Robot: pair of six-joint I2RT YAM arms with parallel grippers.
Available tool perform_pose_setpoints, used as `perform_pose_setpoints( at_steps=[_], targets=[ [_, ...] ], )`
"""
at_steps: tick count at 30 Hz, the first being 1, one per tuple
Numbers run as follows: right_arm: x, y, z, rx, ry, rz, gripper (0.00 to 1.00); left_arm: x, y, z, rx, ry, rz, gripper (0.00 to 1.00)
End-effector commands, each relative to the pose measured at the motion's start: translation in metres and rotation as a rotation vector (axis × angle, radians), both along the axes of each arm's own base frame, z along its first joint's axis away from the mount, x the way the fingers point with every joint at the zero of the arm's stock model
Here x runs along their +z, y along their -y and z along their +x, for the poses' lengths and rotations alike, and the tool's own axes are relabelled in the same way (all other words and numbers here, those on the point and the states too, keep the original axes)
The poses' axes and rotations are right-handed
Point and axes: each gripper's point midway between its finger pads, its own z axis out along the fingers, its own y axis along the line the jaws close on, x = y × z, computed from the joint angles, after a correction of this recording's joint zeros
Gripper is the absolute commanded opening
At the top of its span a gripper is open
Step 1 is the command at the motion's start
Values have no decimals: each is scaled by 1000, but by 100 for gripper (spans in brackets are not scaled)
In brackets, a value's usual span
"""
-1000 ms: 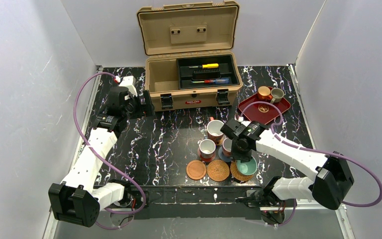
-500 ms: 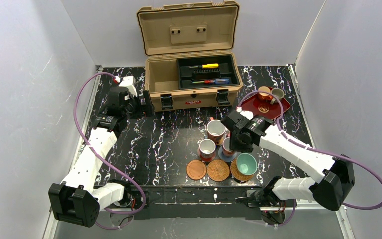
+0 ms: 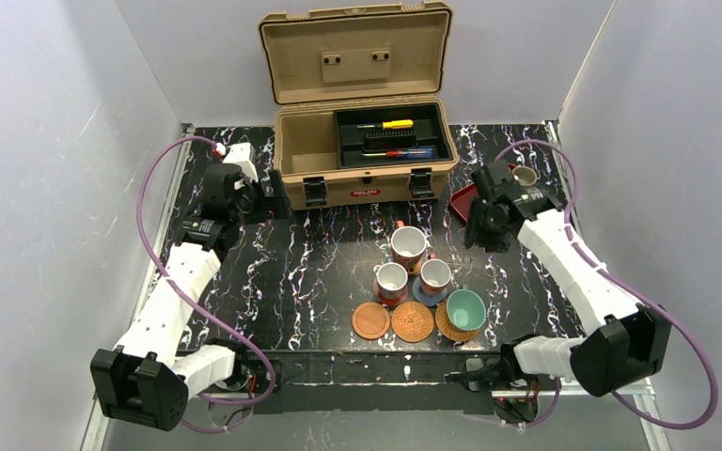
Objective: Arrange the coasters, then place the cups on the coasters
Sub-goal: Pick up the cup from the tray.
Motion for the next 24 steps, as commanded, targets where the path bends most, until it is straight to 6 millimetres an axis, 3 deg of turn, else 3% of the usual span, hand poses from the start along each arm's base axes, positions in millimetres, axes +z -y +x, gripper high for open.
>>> perform_pose_setpoints(
  at_steps=[1,6,11,17,24],
  targets=[
    [19,1,54,67,127,31,52,10,-2,-5,-4,32,12,99],
    [30,20,116,-19,264,51,52,9,-2,-5,-4,31,12,99],
    [35,67,170,-165,385,11,55,13,-2,-5,-5,45,13,99],
    [13,139,212,-355,409,-37,59,13,-3,-6,-3,47,13,99],
    [-12,182,246,-449,387,-40,64,12,-3,-5,-4,41,19,99]
  ],
)
